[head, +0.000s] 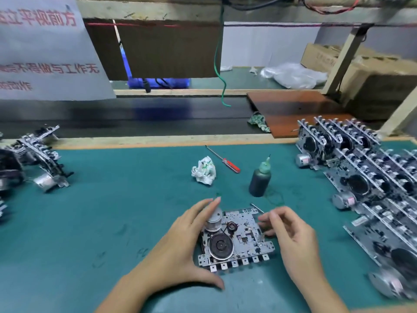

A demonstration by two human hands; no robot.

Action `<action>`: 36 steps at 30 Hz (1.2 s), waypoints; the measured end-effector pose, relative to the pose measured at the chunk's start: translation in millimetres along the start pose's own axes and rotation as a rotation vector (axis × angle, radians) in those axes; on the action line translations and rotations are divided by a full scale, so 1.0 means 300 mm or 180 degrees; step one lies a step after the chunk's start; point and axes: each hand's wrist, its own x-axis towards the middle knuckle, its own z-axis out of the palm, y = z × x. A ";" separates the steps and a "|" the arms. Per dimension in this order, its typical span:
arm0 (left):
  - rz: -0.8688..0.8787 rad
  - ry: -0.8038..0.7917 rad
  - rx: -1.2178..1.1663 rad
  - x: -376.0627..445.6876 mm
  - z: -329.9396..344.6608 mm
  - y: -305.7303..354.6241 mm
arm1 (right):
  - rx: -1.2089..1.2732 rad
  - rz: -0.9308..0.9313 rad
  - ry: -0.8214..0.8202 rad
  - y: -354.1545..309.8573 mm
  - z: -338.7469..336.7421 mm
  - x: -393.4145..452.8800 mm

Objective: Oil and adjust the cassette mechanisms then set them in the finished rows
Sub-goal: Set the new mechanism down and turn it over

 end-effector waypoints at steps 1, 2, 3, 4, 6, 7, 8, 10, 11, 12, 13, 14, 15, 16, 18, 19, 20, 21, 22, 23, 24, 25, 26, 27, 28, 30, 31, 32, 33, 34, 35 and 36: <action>-0.0059 -0.0035 -0.0143 0.001 0.000 -0.001 | -0.0098 -0.0038 -0.0009 0.000 -0.001 -0.003; -0.0076 -0.0044 -0.0210 0.005 0.001 -0.001 | -0.0197 -0.0075 -0.0015 0.000 -0.004 -0.005; -0.0097 -0.0051 -0.0254 0.008 0.000 0.001 | -0.0273 -0.0102 -0.0018 0.002 -0.006 -0.006; -0.0137 -0.0050 -0.0301 0.011 0.000 0.003 | -0.0336 -0.0118 -0.0003 0.006 -0.008 -0.006; -0.0221 -0.0039 -0.0417 0.009 0.004 0.001 | -0.0394 -0.0117 0.0041 0.011 -0.013 -0.006; -0.0252 -0.0033 -0.0452 0.008 0.004 -0.002 | -0.0410 -0.0117 0.0065 0.010 -0.013 -0.005; -0.0277 -0.0035 -0.0458 0.007 0.003 -0.003 | -0.0422 -0.0119 0.0095 0.010 -0.014 -0.005; -0.0311 -0.0057 -0.0450 0.008 0.002 -0.005 | -0.0424 -0.0114 0.0144 0.008 -0.016 -0.004; -0.0318 -0.0074 -0.0445 0.009 0.002 -0.005 | -0.0420 -0.0104 0.0155 0.007 -0.016 -0.004; -0.0324 -0.0079 -0.0435 0.009 0.002 -0.005 | -0.0422 -0.0095 0.0159 0.006 -0.015 -0.005; -0.0340 -0.0072 -0.0426 0.008 0.002 -0.005 | -0.0437 -0.0092 0.0164 0.006 -0.014 -0.005; -0.0356 -0.0055 -0.0423 0.008 0.001 -0.006 | -0.0459 -0.0089 0.0166 0.006 -0.013 -0.005; -0.0359 -0.0043 -0.0435 0.007 0.000 -0.006 | -0.0472 -0.0079 0.0166 0.005 -0.012 -0.005; -0.0339 -0.0039 -0.0454 0.007 -0.001 -0.006 | -0.0466 -0.0064 0.0165 0.004 -0.012 -0.005; -0.0295 -0.0062 -0.0483 0.009 -0.002 -0.003 | -0.0427 -0.0074 0.0154 0.001 -0.013 -0.007; -0.0273 -0.0070 -0.0475 0.010 -0.002 0.000 | -0.0419 -0.0087 0.0139 0.001 -0.013 -0.008; -0.0251 -0.0065 -0.0448 0.010 0.000 0.002 | -0.0420 -0.0089 0.0121 0.001 -0.013 -0.008; -0.0237 -0.0046 -0.0405 0.010 0.001 0.004 | -0.0428 -0.0083 0.0105 0.003 -0.013 -0.009; -0.0228 -0.0016 -0.0350 0.010 0.001 0.007 | -0.0445 -0.0071 0.0096 0.004 -0.013 -0.009; -0.0211 0.0026 -0.0294 0.010 0.001 0.009 | -0.0467 -0.0060 0.0090 0.006 -0.014 -0.007; -0.0174 0.0073 -0.0245 0.012 -0.001 0.011 | -0.0486 -0.0051 0.0081 0.009 -0.015 -0.005; -0.0131 0.0102 -0.0206 0.012 -0.003 0.013 | -0.0511 -0.0044 0.0069 0.010 -0.014 -0.003; -0.0084 0.0114 -0.0176 0.013 -0.005 0.014 | -0.0535 -0.0045 0.0061 0.009 -0.014 -0.002; -0.0035 0.0129 -0.0147 0.013 -0.006 0.016 | -0.0547 -0.0052 0.0056 0.007 -0.014 -0.001; 0.0008 0.0151 -0.0116 0.015 -0.008 0.016 | -0.0544 -0.0054 0.0056 0.006 -0.012 0.002; 0.0041 0.0198 -0.0069 0.015 -0.007 0.016 | -0.0552 -0.0045 0.0059 0.003 -0.010 0.002; 0.0055 0.0224 -0.0050 0.017 -0.006 0.015 | -0.0550 -0.0054 0.0055 -0.001 -0.007 0.003; 0.0076 0.0231 -0.0040 0.018 -0.005 0.014 | -0.0540 -0.0060 0.0043 -0.003 -0.005 0.002; 0.0102 0.0219 -0.0035 0.019 -0.003 0.013 | -0.0538 -0.0065 0.0027 -0.002 -0.002 0.000; 0.0135 0.0207 -0.0035 0.020 -0.003 0.013 | -0.0545 -0.0064 0.0005 -0.002 0.000 -0.002; 0.0153 0.0200 -0.0045 0.019 -0.002 0.013 | -0.0562 -0.0064 -0.0023 -0.002 0.001 -0.003; 0.0152 0.0195 -0.0056 0.019 -0.003 0.014 | -0.0594 -0.0057 -0.0047 0.000 0.001 -0.002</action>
